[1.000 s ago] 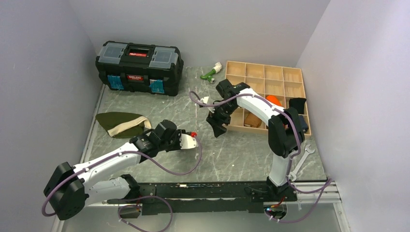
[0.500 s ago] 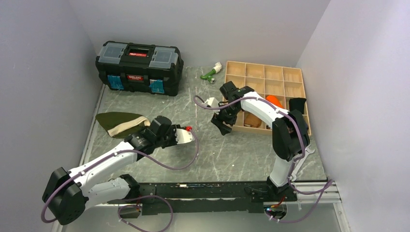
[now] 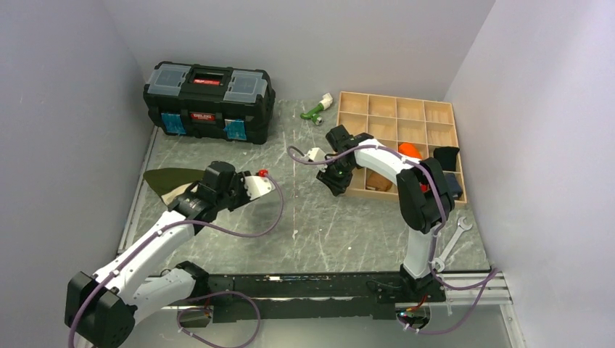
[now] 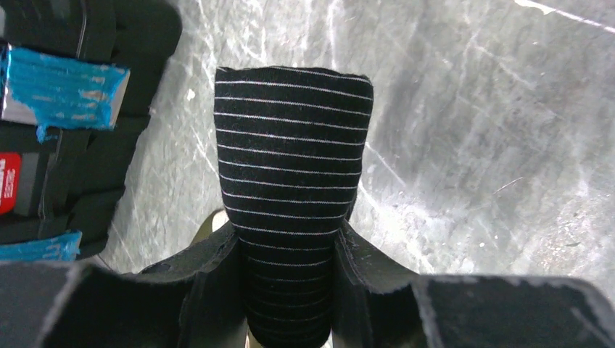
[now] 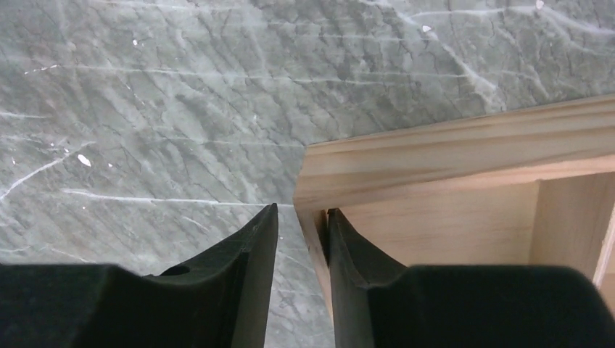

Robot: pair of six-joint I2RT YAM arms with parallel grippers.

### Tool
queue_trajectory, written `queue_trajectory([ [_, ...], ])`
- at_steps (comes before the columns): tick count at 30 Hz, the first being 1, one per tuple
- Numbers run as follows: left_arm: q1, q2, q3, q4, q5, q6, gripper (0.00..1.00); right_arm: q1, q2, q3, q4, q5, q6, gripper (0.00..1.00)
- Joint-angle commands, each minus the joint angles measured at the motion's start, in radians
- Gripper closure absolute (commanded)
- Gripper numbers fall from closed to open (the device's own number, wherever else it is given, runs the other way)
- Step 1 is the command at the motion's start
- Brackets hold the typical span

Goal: Roll the underwear
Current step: Move the storage box to the center of the board.

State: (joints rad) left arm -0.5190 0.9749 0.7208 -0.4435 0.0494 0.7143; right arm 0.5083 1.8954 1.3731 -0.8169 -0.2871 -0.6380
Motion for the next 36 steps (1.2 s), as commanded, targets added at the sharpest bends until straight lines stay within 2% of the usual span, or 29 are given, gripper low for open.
queue_trajectory([
  [1,0.058,-0.033,0.045,-0.017,0.009,-0.025,1.00,0.050,0.014,-0.017,0.009,-0.058,0.036,0.69],
  [11,0.195,-0.059,0.100,-0.093,-0.002,-0.028,1.00,0.223,0.049,-0.013,0.069,-0.046,0.127,0.87],
  [15,0.225,-0.084,0.107,-0.128,-0.011,-0.031,1.00,0.310,0.073,0.010,0.086,-0.039,0.181,0.89],
  [22,0.274,-0.113,0.120,-0.158,-0.046,-0.057,1.00,0.427,0.131,0.110,0.108,-0.130,0.260,0.87],
  [26,0.285,-0.118,0.142,-0.161,-0.046,-0.092,1.00,0.455,0.156,0.188,0.104,-0.141,0.274,0.73],
  [31,0.284,-0.106,0.151,-0.159,0.010,-0.120,1.00,0.432,0.116,0.197,0.102,-0.116,0.260,0.41],
  [36,0.280,-0.124,0.135,-0.078,0.056,-0.152,1.00,0.335,0.041,0.175,0.063,-0.220,0.244,0.27],
])
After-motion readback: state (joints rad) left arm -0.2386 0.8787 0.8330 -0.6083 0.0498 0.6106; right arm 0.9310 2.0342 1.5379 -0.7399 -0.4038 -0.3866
